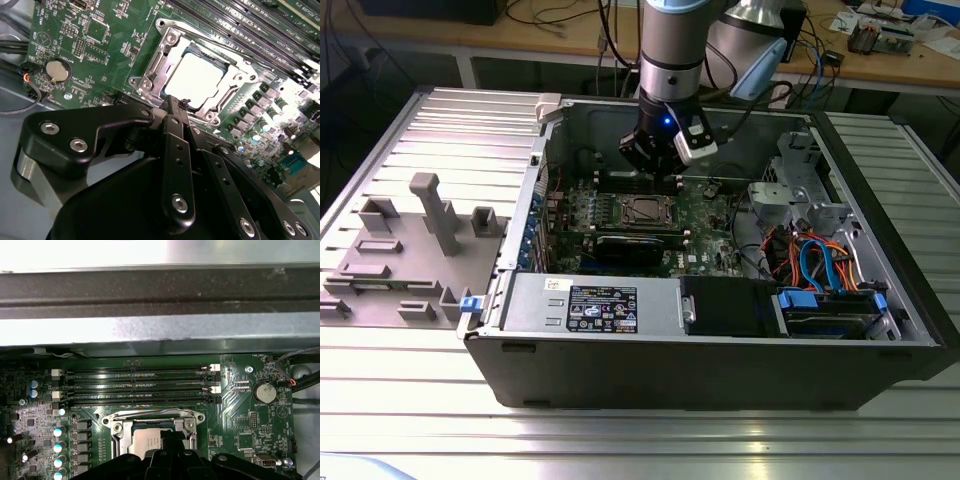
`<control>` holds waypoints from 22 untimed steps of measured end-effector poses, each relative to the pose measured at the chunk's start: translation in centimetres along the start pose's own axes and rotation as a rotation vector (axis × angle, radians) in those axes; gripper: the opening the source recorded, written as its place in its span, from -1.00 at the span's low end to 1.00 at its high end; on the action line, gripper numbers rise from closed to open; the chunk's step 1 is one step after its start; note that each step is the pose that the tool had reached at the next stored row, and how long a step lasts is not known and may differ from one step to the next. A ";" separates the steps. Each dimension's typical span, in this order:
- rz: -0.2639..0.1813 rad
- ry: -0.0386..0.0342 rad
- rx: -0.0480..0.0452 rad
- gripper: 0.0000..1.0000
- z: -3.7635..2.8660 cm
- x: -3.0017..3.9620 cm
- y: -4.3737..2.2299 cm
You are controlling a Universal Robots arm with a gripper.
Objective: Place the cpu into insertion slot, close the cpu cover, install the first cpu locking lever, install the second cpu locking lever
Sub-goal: 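Install the second cpu locking lever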
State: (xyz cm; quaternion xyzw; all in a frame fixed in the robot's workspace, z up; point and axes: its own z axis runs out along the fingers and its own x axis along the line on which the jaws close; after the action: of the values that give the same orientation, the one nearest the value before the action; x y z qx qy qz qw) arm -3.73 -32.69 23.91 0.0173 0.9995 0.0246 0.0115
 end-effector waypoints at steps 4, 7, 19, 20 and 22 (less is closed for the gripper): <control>0.000 -0.0001 -0.0002 -0.79 -0.56 -0.01 0.03; 0.000 0.0001 0.0001 -0.79 -0.58 -0.02 -0.03; -0.001 0.0000 0.0001 -0.79 -0.61 -0.05 -1.00; -0.001 0.0000 0.0003 -0.79 -0.62 -0.05 -1.09; -0.001 0.0005 0.0003 -0.79 -0.63 -0.07 -1.69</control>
State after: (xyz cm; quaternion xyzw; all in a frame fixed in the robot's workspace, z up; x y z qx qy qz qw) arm -3.74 -34.41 24.45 0.0168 0.9995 0.0245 0.0113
